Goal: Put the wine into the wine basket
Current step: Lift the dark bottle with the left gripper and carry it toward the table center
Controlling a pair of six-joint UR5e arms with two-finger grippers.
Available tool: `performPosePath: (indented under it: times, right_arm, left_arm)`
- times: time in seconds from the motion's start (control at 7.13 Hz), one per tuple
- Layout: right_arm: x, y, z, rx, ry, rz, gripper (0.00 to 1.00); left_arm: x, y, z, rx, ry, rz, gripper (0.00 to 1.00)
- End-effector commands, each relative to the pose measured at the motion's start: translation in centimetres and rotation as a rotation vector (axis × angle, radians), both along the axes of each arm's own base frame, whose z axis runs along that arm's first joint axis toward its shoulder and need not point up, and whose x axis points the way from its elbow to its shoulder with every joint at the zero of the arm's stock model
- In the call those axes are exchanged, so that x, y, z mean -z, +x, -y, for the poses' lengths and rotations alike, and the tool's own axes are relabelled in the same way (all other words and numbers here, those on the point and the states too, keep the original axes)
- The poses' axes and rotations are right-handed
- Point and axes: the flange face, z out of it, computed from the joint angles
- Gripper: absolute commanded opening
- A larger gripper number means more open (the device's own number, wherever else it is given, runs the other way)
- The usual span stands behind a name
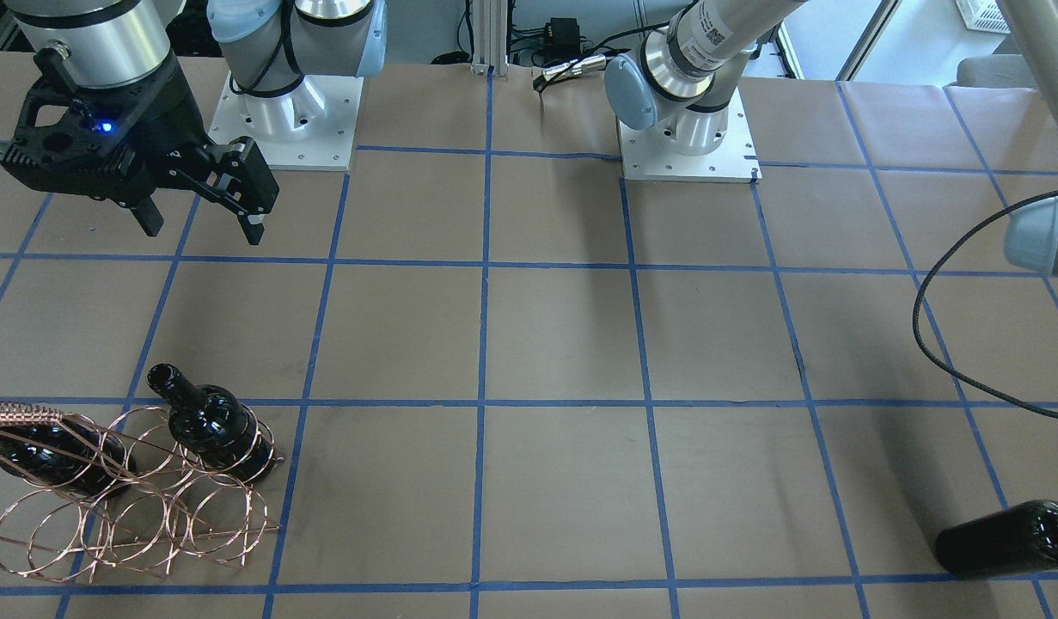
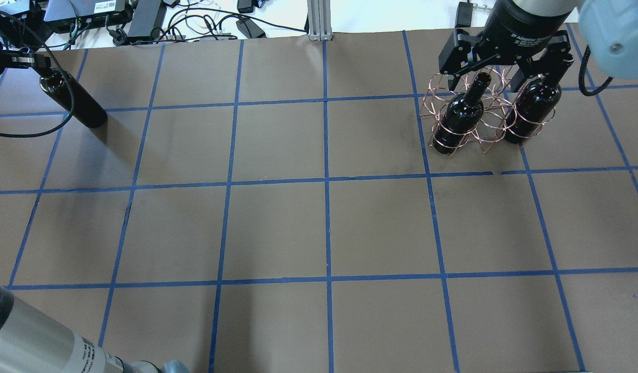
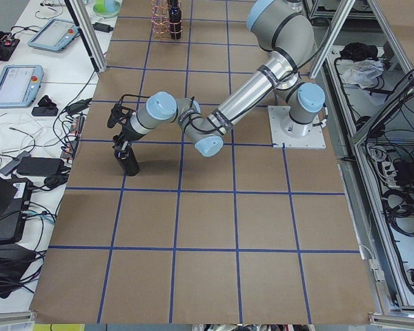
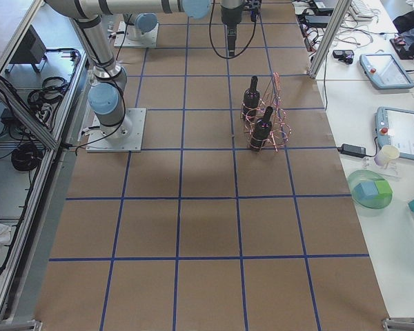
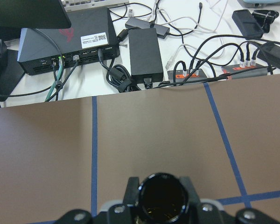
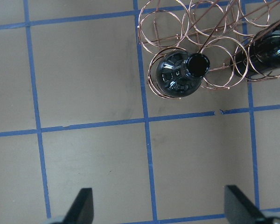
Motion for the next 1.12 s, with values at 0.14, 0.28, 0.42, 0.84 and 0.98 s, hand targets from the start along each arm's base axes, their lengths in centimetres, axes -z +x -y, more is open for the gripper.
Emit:
performPosePath:
  times: [0.14, 0.28, 0.42, 0.84, 0.98]
  right_arm:
    - [-0.1, -0.2, 0.1, 0.0, -0.008, -0.009, 1.0]
    - [0.0, -0.2, 0.2, 0.005, -0.007, -0.008, 1.0]
    - [-0.2, -0.8, 0.4, 0.015, -0.016, -0.006, 1.0]
    - [0.0, -2.2, 0.5, 0.04, -0.004, -0.009, 1.0]
    - [0.0, -2.2, 0.5, 0.04, -0.005, -0.009, 1.0]
  left_arm:
    - [-3.2, -5.7, -0.2, 0.059, -0.001, 0.016, 0.1]
    - [-4.2, -11.3, -0.2, 0.031, 0.039, 0.056, 0.08]
    - [-6.5, -15.6, -1.0, 0.003, 0.043, 0.087, 0.08]
    - [-8.3, -28.4, -3.4, 0.079, 0.085, 0.012, 0.0]
    - [-7.4, -31.8, -4.6, 0.076, 0.114, 0.04, 0.0]
